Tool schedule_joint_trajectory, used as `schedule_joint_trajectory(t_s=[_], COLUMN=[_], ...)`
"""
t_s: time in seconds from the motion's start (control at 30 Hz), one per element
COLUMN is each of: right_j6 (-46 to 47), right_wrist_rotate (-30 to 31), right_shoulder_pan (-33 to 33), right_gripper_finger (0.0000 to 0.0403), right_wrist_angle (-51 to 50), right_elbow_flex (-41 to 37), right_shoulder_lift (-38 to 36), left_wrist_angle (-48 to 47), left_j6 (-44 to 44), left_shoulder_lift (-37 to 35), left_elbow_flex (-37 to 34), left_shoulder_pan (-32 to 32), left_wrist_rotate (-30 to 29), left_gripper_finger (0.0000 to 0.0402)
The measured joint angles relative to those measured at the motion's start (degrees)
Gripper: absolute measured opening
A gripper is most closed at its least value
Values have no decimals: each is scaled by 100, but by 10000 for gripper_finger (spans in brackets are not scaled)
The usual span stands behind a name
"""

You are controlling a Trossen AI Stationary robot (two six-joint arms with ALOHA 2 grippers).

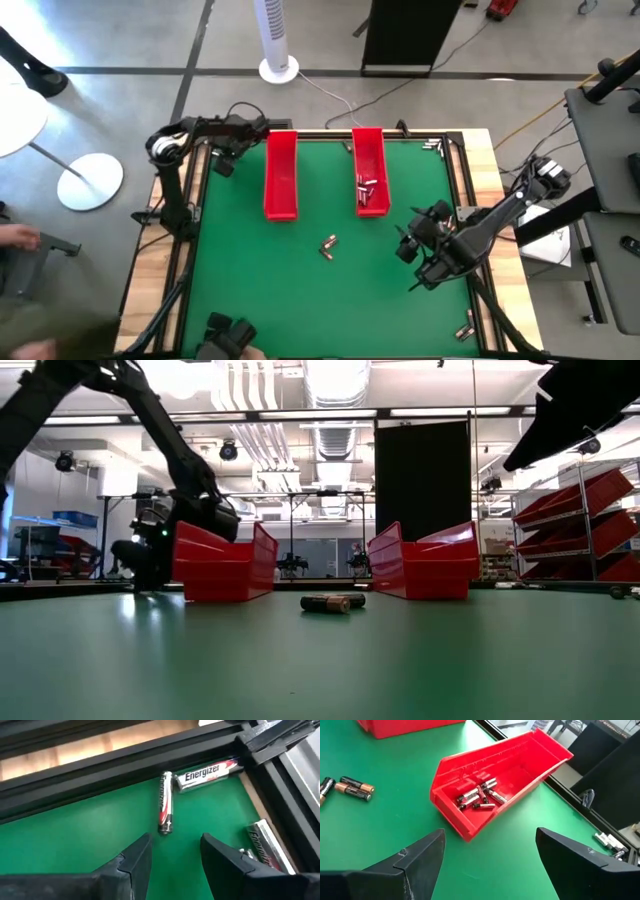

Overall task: Sort batteries
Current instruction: Put the silver battery into the right red bin

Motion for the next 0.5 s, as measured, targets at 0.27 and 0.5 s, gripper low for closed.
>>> schedule_joint_trajectory(t_s=[0.27,0.5], right_j6=[-465,-767], right_wrist_rotate=[35,181], right_shoulder_pan=[-37,-37], right_gripper_finger=[322,326], right_wrist_angle=[-1,-44], right_elbow_flex=[-67,-86], right_shoulder_lift=[-48,-227], left_wrist_angle=[-795,-658], left_j6=[-333,-200], left_shoulder_lift=[-42,-174], left_elbow_flex=[192,-44], left_shoulder_pan=[1,145], left_wrist_rotate=[136,88], left_gripper_finger=[149,149])
